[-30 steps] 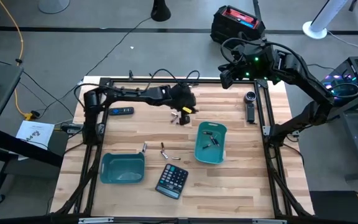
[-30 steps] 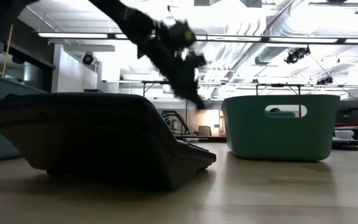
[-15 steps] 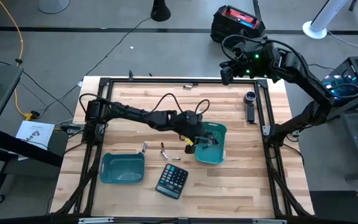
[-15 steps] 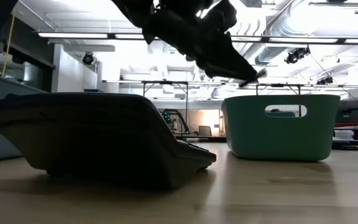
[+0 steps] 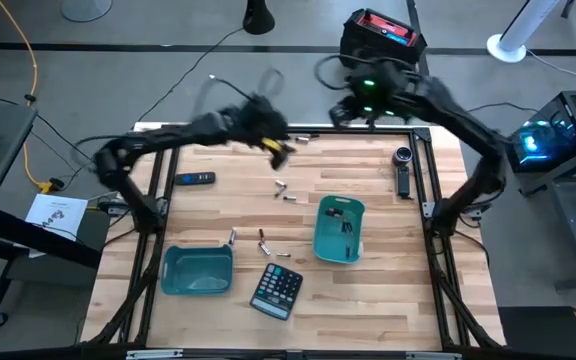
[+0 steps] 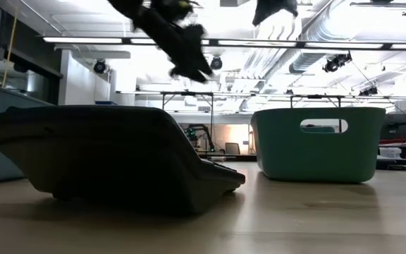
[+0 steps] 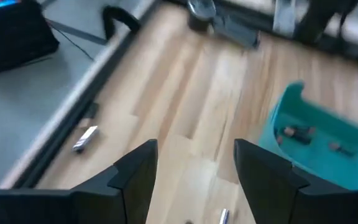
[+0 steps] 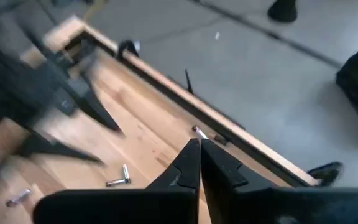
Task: Sort batteries
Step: Put the black battery into the dark green bin
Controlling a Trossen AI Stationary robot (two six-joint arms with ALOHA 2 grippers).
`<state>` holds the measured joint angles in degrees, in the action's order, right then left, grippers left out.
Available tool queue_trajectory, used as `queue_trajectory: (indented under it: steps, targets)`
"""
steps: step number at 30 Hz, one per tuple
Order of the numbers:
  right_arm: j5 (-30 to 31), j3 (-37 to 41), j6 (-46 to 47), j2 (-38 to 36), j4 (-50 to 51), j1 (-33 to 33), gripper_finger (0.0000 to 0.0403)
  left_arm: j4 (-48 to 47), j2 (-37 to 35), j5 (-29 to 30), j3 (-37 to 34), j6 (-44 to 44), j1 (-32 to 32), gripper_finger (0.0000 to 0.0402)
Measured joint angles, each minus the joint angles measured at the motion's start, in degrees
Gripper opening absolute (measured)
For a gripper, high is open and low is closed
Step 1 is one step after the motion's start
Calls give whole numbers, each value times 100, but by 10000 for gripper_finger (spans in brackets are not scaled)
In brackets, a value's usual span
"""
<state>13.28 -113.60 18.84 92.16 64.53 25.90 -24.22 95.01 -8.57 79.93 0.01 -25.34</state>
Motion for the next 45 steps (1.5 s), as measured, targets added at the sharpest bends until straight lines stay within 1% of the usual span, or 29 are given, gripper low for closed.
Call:
queue_trajectory:
  steps: [2,4,6,9,12,14,17,20,23,25,32,39,43,45]
  targets:
    - [-419,0,-227,443,-227,249,2,-14,-588,-244,-340,-260,-309,199]
    - [-874,0,-428,947,-538,509,2,193,-1226,-294,-855,-588,-479,194]
    - [-1225,0,-543,1462,-865,792,1,532,-1968,-280,-1456,-948,-514,190]
    - [-1701,0,-404,2226,-1148,1201,0,1111,-3052,-177,-2375,-1720,-370,184]
    - [-2257,4,-54,2929,-1131,1505,0,1382,-3907,356,-3198,-2452,12,181]
    - [-2525,9,111,3318,-1102,1618,0,1520,-4392,778,-3616,-2874,314,179]
    - [-2634,9,217,3681,-1130,1636,0,1551,-4897,1491,-4062,-3364,731,179]
    - [-2580,9,428,3876,-1468,1613,0,1533,-5110,2110,-4308,-3682,1079,179]
    - [-2577,9,774,4034,-1766,1595,0,1544,-5161,2423,-4370,-3882,1272,179]
    - [-2532,9,983,4149,-1819,1595,0,1556,-5130,2436,-4372,-3899,1357,179]
    - [-1997,-11,1555,4481,-1887,1625,0,1699,-5115,2439,-4370,-3902,1531,179]
    - [-1910,-11,1677,4512,-2034,1635,0,1688,-5115,2436,-4370,-3989,1635,179]
    - [-1826,-11,1602,4515,-1890,1645,0,1688,-5115,2436,-4370,-3888,1641,179]
    - [-1929,11,1464,4557,-1753,1649,0,1688,-5115,2439,-4370,-3848,1641,179]
